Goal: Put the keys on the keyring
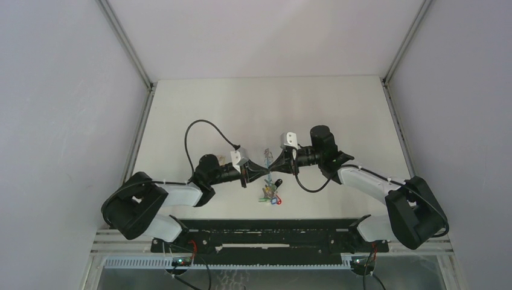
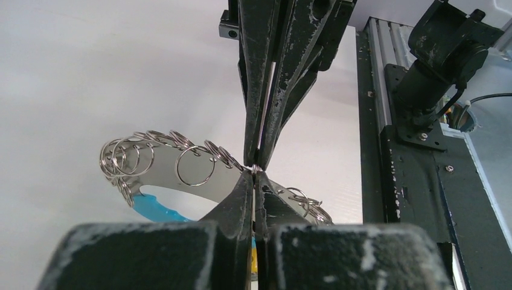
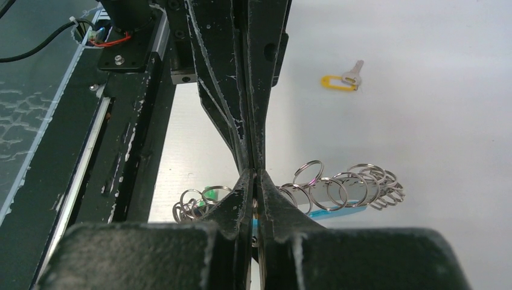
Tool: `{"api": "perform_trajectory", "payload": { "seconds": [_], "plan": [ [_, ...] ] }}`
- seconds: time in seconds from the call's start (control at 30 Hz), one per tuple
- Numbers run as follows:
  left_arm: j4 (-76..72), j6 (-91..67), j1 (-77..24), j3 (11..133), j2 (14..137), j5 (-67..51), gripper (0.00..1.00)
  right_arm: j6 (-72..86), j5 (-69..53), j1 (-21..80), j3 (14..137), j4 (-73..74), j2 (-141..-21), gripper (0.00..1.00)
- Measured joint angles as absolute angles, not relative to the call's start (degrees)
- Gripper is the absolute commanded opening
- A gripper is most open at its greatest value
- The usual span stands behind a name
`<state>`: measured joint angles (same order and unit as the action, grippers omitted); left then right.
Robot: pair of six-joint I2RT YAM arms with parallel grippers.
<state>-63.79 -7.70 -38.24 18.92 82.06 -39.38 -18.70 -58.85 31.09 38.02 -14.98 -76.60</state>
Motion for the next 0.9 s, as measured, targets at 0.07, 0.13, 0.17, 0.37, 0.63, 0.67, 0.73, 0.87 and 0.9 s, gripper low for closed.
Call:
{"api": "perform_trajectory", "payload": {
  "seconds": [0.07,0.13,0.17,0.37,0.63,0.67,0.73,0.87,0.9],
  "plan": [
    [-62.37,-7.22,-38.26,18.96,81.32,-39.13,0.0,-18.76,-58.54,31.11,38.09,-14.35,-76.6,0.0],
    [-58.76,-6.28,-38.48,18.96,79.02,-38.02,0.0,-18.83,-57.84,31.11,38.11,-13.76,-76.47,0.03],
    [-56.23,-5.76,-38.72,18.96,77.34,-37.06,0.0,-18.87,-57.21,31.18,38.17,-13.32,-76.16,0.08],
    [-39.64,-4.38,-41.47,19.77,66.52,-26.74,0.0,-18.98,-50.7,31.48,38.3,-8.64,-70.87,0.26],
    [-12.03,-9.21,-43.13,32.03,63.22,-12.8,0.0,-16.45,-39.27,36.21,36.91,-7.7,-66.13,0.33],
    [-8.62,-10.13,-43.13,33.85,62.98,-11.27,0.0,-15.81,-37.69,37.36,36.14,-8.43,-65.82,0.34],
    [-1.65,-11.7,-43.13,37.78,63.02,-8.49,0.0,-14.76,-35.33,39.03,34.46,-9.98,-65.69,0.35],
    [9.04,-14.52,-43.18,44.23,63.88,-4.45,0.0,-12.36,-32.23,41.39,32.27,-12.36,-66.92,0.35],
    [11.35,-15.16,-43.18,45.56,64.16,-3.6,0.0,-11.97,-31.53,42.02,32.25,-13.06,-67.53,0.35]
  ]
}}
